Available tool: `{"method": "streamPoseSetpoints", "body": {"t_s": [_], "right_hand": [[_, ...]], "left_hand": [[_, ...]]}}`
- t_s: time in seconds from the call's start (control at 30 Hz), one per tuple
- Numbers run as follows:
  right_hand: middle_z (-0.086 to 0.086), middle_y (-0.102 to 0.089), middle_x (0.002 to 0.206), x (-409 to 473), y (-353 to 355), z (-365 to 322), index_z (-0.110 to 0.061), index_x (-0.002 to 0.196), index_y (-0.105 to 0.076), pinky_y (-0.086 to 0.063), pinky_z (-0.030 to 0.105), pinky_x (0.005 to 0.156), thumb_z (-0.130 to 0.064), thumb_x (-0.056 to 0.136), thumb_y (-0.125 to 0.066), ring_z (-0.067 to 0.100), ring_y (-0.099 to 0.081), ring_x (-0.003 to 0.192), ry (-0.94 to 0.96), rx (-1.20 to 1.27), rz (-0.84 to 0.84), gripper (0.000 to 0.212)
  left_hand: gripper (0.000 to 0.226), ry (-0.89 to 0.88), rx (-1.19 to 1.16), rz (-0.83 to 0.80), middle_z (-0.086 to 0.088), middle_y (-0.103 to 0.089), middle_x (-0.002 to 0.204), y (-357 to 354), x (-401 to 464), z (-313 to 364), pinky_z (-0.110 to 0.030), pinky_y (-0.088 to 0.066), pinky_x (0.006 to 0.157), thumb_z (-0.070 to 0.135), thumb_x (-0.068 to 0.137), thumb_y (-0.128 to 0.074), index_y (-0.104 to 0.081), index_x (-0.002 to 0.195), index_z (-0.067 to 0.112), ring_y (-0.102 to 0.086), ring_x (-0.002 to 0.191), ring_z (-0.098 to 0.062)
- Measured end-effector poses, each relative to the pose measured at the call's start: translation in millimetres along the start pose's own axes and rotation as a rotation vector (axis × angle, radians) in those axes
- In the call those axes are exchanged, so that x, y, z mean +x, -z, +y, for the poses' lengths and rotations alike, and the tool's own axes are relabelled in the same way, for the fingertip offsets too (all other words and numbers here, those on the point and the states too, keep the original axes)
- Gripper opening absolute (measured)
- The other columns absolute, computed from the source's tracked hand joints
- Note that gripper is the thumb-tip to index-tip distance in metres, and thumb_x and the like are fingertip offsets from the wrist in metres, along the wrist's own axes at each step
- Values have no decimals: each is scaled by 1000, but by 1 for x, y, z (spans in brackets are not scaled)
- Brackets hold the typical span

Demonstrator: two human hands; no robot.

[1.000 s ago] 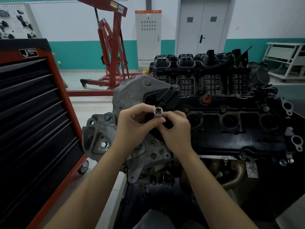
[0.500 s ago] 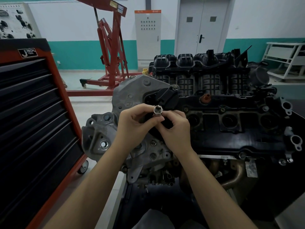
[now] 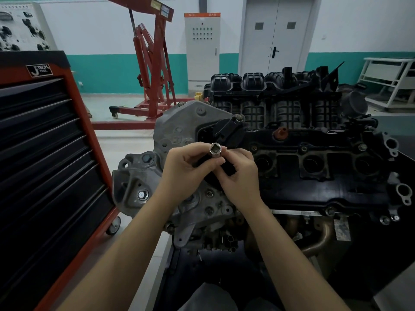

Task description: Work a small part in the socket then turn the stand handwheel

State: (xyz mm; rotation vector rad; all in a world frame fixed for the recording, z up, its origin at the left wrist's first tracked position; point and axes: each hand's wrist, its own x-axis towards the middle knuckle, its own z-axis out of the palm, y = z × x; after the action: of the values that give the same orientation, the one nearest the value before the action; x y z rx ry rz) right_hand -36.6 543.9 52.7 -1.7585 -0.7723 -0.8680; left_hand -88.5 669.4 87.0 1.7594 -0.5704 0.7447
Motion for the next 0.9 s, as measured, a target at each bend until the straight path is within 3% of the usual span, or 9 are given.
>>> {"method": "streamPoseSetpoints", "body": {"t_s": [0.13,0.23,0.37,0.47,0.57,0.67,0.8,0.9], "right_hand": [[-1,-72,86,-1,0,2,-9,100,-74,-49,39,81,-18,83,-68,-2,-48,87,-55,11,-5,20],[-1,-73,89,-2,0,2,-9,96,-74,-48,43,84,-19,81,-72,17,-57,92,-88,0,-7,18],[-2,-73,94,0,1,-1,-10,102,-72,-46,36,89,-22,83,-68,-7,-49,93,-34,5,-22,23],[2,-73,92,0,1,0,-7,96,-73,-48,42,87,-18,82,-67,-16,-46,92,-35,24,-13,19],[3,-73,87,-1,0,-1,-6,91,-74,-49,43,84,-19,81,-68,-3,-51,88,-53,23,11,17],[0,-73,90,-1,1,-2,-9,96,-73,-49,43,85,-20,81,-71,11,-55,93,-84,19,1,19],[-1,-73,93,0,2,-3,-9,104,-72,-47,38,88,-21,84,-67,-10,-49,92,-47,13,-27,24],[1,-73,90,-1,2,-2,-8,101,-73,-48,39,84,-19,83,-66,8,-55,92,-91,37,-20,22]], "left_hand": [[19,-18,-2,-22,-15,-72,97,1,0,0,-40,-55,89,-4,80,-71,-70,100,-2,-69,96,-28],[19,-41,3,29,-10,-72,91,-1,0,2,-34,-56,85,0,76,-75,-70,93,8,-70,89,-23],[29,-12,-58,19,6,-73,94,0,0,2,-22,-53,86,-8,81,-68,-69,101,13,-70,93,-10],[24,10,-99,2,-5,-73,100,2,-1,1,-30,-53,91,-6,84,-65,-68,105,7,-69,100,-18],[21,-17,-45,19,-12,-72,97,0,-1,2,-39,-55,89,0,80,-72,-69,99,11,-70,97,-26],[22,-25,-30,67,-6,-72,92,-1,-1,2,-33,-56,85,2,77,-76,-69,95,13,-71,90,-20],[30,-13,-55,23,0,-72,99,-1,-1,3,-31,-54,90,-4,82,-69,-68,102,18,-70,97,-17],[27,-16,-54,-22,-6,-71,102,-1,-1,4,-36,-54,93,-2,84,-65,-66,106,14,-69,102,-22]]}}
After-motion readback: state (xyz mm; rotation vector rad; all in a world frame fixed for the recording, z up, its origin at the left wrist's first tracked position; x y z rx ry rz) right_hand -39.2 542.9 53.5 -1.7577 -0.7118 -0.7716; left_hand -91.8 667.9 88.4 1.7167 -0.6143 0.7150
